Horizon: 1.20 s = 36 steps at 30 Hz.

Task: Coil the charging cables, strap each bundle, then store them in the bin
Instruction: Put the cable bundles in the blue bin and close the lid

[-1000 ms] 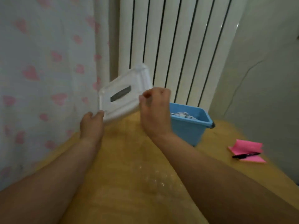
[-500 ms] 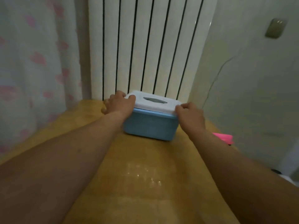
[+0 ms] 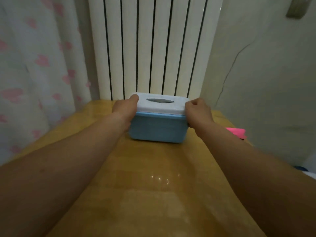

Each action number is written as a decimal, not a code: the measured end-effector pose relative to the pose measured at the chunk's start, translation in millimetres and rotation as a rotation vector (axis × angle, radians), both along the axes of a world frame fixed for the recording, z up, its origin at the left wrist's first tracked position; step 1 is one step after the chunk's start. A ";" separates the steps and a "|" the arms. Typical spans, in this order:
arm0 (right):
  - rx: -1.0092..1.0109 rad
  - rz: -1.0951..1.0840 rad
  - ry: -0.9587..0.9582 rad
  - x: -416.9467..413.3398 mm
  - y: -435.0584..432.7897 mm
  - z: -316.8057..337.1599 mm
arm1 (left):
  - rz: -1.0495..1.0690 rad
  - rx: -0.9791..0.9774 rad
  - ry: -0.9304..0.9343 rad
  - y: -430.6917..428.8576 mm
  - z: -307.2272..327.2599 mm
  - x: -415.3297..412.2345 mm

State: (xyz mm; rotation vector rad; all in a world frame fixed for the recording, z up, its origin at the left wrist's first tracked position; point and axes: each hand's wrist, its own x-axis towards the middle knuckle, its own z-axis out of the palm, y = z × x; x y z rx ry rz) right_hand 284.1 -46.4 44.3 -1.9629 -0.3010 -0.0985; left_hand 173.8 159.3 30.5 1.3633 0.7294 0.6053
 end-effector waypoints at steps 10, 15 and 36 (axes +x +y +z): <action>0.180 0.136 0.433 -8.0 -9.9 -6.1 | -0.120 0.058 0.015 -1.3 -9.3 -20.7; 0.431 0.001 0.399 -17.5 -10.4 -33.2 | 0.004 0.004 -0.107 -1.0 -23.0 -14.2; 0.082 0.075 -0.178 -9.1 -23.3 -36.3 | 0.096 0.127 -0.184 -13.2 -29.2 -18.7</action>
